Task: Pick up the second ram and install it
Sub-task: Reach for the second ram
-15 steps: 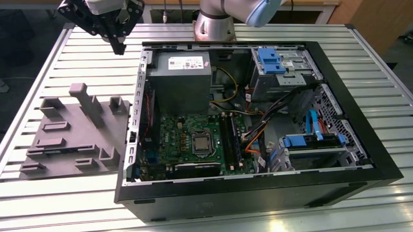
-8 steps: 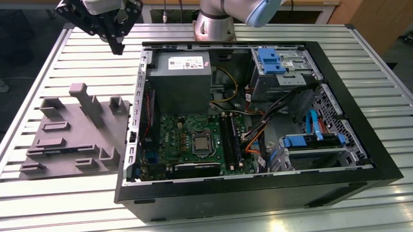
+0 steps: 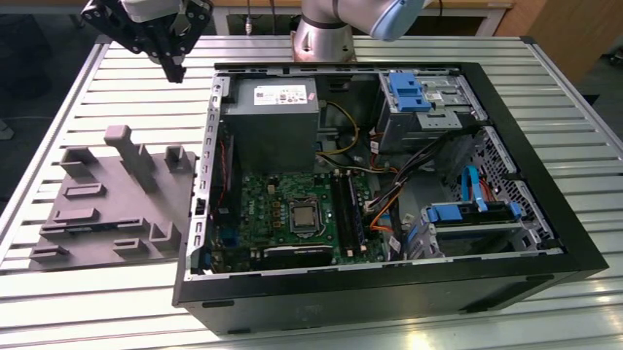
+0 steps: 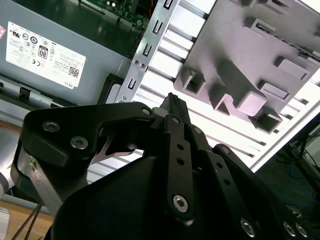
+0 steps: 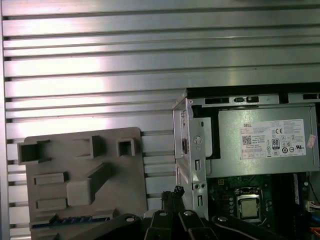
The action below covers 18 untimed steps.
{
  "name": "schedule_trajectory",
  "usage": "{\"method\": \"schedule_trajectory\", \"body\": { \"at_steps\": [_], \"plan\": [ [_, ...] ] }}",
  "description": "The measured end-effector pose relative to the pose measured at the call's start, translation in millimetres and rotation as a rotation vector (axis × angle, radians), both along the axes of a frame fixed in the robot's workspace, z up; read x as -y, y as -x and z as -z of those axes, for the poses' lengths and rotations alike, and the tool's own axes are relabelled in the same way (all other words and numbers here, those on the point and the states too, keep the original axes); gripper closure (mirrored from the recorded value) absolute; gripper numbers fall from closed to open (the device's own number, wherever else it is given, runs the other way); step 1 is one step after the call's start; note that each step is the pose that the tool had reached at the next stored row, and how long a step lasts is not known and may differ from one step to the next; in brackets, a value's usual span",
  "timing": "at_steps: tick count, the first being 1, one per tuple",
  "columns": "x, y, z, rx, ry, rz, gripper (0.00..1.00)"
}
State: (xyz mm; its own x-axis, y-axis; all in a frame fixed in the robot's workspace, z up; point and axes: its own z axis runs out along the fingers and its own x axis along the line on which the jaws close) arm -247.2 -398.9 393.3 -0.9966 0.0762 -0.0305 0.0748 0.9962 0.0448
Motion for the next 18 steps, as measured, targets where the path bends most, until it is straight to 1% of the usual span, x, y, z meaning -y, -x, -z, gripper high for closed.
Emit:
{"method": "schedule_trajectory", "body": {
  "at_steps": [18],
  "plan": [
    [0.0,6.0,0.0,0.0,0.0,0.0,0.89]
  ]
}}
